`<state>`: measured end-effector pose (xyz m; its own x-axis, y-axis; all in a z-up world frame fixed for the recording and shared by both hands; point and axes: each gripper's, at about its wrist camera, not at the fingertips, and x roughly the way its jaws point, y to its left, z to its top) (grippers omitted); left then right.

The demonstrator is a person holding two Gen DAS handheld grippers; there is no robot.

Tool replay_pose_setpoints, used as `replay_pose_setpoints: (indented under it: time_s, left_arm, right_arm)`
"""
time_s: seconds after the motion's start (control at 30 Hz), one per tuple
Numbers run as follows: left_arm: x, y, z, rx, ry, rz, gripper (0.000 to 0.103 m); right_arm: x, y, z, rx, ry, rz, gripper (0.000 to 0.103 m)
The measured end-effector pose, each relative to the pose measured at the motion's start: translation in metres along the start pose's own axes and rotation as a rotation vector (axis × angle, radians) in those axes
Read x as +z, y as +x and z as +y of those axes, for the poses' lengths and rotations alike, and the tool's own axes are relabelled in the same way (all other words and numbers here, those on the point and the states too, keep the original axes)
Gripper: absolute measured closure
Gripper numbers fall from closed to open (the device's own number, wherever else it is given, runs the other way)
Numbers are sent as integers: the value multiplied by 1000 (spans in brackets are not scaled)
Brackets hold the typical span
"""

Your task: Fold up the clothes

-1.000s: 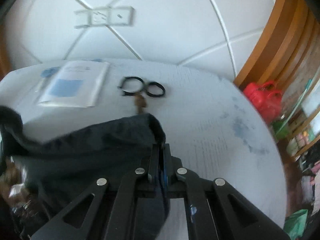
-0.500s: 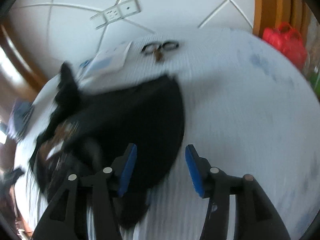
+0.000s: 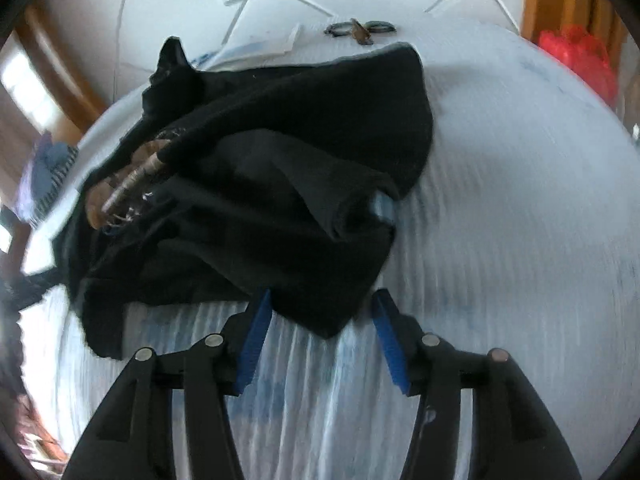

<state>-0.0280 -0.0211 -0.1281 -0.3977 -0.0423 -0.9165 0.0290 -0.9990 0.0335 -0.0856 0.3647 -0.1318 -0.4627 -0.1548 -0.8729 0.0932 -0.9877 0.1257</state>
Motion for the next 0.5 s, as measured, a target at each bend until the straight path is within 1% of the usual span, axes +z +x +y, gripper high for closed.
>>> replay_pose_setpoints:
  time_s: [0.03,0.07,0.1,0.13,0.2,0.33,0.37,0.47,0.5]
  left_arm:
    - [1,0,-1,-28,-6,6,89]
    - [3,-1,-3,-47,-10,14,98]
    - [5,-3,-7,-33,1,14,98]
    - [7,-9,-9,-38,3,5,98]
    - [10,-24,-11,-63,-2,-16,99]
    - [14,-77,10,-187,-56,-52,99]
    - [13,-89,14,-197,-60,-59,99]
    - [11,-111,27,-170,-37,-50,99]
    - [9,-113,29,-160,-26,-40,99]
  right_arm:
    - [4,3,7,-26,-41,7,55]
    - [9,5,13,-51,-77,15,68]
    - [14,5,20,-66,-104,15,82]
    - [19,2,26,-79,-128,11,94]
    - [28,-14,31,-73,-138,-24,94]
    - [35,-86,10,6,-49,-102,94]
    - [32,-100,4,11,-27,-99,94]
    - [22,-142,-14,26,40,-90,94]
    - [18,-152,-22,30,68,-76,94]
